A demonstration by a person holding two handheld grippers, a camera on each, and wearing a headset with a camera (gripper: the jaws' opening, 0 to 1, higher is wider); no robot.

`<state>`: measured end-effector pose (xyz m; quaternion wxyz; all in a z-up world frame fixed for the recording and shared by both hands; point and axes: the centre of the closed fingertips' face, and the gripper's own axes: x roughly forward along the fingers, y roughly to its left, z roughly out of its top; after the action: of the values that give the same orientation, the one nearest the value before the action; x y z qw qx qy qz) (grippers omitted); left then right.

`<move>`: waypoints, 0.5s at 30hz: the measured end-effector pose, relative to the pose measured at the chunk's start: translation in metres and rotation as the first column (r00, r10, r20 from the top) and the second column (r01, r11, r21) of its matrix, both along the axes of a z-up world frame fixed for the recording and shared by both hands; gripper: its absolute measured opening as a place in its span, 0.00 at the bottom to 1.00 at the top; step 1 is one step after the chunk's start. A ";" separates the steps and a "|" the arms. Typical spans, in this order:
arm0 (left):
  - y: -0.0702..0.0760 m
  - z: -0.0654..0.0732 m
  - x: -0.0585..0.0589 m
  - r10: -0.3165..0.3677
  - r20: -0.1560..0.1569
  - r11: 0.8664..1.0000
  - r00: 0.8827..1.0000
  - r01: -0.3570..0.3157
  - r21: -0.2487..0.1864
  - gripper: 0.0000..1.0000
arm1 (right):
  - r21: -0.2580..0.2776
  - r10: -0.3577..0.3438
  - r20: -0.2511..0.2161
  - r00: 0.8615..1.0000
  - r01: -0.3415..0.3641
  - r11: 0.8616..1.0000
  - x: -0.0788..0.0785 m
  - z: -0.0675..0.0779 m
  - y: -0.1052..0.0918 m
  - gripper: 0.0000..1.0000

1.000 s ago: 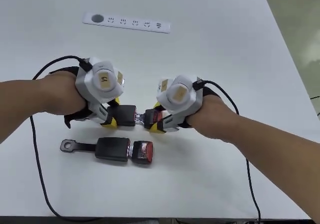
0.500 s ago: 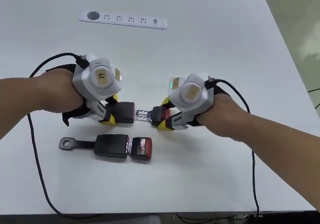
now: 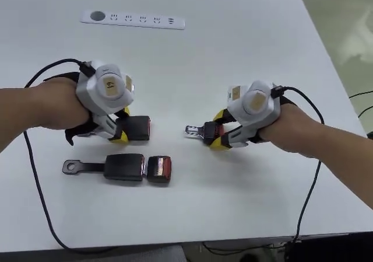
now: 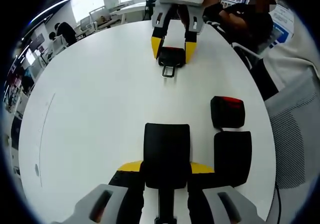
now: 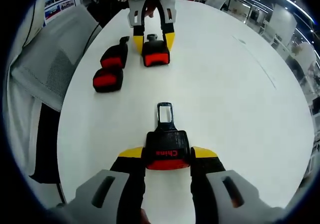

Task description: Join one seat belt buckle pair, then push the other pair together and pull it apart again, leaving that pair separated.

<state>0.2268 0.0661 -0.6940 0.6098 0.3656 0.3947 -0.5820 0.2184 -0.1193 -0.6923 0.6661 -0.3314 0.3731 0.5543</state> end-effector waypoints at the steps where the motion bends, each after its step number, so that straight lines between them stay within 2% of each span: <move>1: 0.000 0.000 0.000 0.000 0.000 1.000 1.000 0.000 0.000 0.33 | -0.010 0.015 0.000 1.000 -0.015 1.000 -0.002 0.000 -0.004 0.33; 6: 0.000 0.000 0.000 -0.003 0.002 1.000 1.000 0.003 -0.006 0.34 | -0.020 0.006 -0.008 1.000 -0.006 1.000 -0.003 0.000 -0.014 0.33; 15: -0.001 0.002 0.000 0.014 0.011 1.000 1.000 -0.014 0.015 0.36 | -0.025 0.005 -0.002 1.000 -0.005 1.000 -0.002 -0.001 -0.015 0.33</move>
<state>0.2269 0.0650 -0.6923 0.6132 0.3708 0.3982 -0.5727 0.2168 -0.1344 -0.6930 0.6602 -0.3403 0.3800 0.5513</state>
